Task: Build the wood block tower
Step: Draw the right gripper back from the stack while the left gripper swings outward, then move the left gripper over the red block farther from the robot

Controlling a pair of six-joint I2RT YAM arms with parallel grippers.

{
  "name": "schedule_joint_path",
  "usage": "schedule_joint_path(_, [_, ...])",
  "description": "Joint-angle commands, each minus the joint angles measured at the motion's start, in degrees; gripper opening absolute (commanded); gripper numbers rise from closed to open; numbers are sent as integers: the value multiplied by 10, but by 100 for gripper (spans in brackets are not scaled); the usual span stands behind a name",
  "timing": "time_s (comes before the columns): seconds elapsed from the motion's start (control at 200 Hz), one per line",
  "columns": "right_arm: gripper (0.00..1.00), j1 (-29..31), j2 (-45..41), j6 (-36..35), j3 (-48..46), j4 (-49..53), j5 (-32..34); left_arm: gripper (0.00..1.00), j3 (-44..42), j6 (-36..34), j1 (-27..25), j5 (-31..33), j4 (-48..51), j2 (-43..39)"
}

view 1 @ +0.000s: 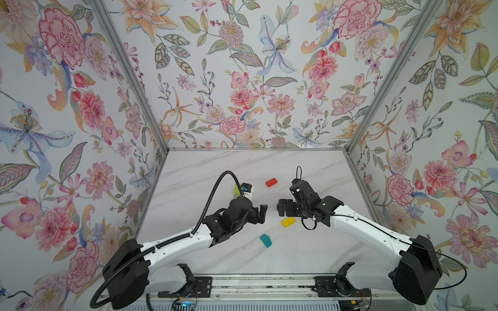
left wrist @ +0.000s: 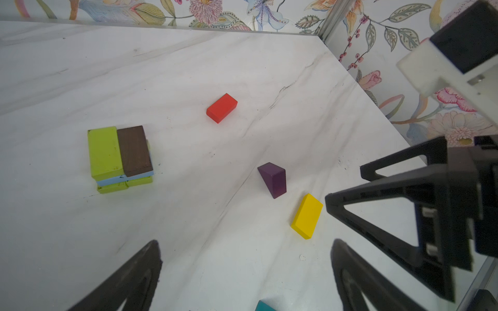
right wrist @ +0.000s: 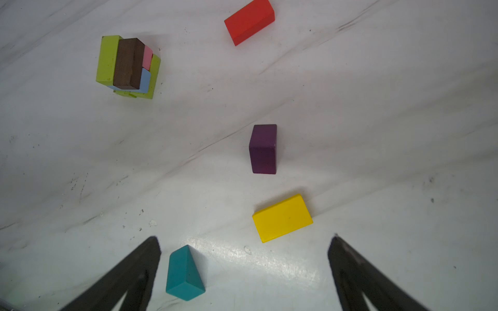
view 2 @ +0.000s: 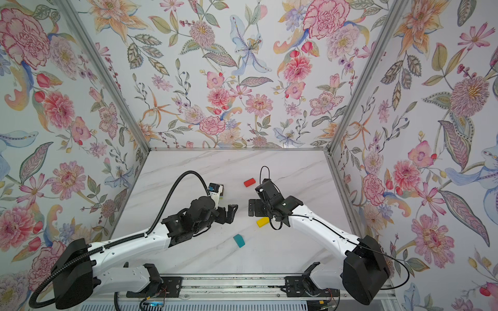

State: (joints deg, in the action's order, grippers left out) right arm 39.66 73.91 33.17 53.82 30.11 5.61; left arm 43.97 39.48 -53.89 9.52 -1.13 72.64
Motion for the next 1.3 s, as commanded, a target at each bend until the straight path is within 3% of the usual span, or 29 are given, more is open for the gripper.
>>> schedule_joint_path(0.0, [99, -10, -27, -13, -19, -3, -10, 99, 26, 4, -13, 27, 3, 15])
schedule_joint_path(0.781, [99, -107, -52, -33, -53, -1, -18, 99, 85, -72, -16, 73, 36, 85])
schedule_joint_path(1.296, [99, -146, -80, -38, -80, -1, -33, 98, 166, -113, -15, 56, 39, 203])
